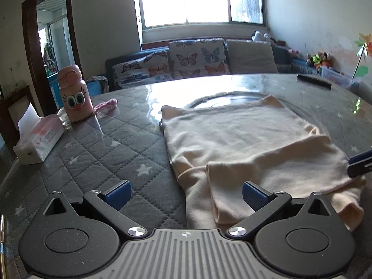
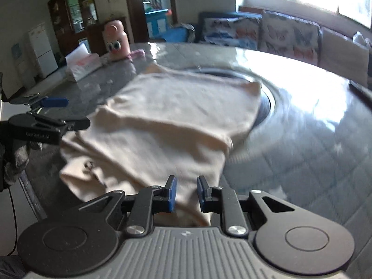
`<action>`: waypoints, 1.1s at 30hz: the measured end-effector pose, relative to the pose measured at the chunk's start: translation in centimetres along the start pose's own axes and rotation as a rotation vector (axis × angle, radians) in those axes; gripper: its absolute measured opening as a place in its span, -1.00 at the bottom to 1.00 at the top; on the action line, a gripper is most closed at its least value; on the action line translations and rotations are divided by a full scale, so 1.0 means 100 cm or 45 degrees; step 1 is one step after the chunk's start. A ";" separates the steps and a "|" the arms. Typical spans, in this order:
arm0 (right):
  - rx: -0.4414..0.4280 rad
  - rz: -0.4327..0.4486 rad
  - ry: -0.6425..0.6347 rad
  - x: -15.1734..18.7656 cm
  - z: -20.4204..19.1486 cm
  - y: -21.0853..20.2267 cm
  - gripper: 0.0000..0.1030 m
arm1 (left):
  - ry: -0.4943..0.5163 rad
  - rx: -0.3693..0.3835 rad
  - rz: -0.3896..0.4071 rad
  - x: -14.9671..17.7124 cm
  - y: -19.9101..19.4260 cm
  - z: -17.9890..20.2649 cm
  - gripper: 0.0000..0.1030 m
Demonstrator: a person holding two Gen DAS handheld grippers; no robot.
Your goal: Fold clothes
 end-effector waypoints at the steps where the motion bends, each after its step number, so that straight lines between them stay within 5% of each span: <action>1: -0.007 -0.006 0.010 0.003 0.002 0.001 -0.63 | 0.004 -0.009 -0.012 0.001 0.001 -0.001 1.00; 20: -0.014 0.089 0.061 -0.046 0.009 0.037 -0.51 | -0.018 -0.079 -0.062 -0.020 0.041 -0.013 1.00; 33: -0.033 0.112 0.036 -0.058 -0.002 0.046 -0.50 | -0.025 -0.037 -0.055 -0.025 0.048 -0.011 1.00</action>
Point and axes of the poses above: each gripper's, at about its wrist camera, not at the fingertips, and y roughly the way its jaws point, z to its right, x to its underside, the point moved 4 cm from there along y, roughly the way its jaws point, and after that the axes turned 12 degrees about x, right-handed, at the moved point
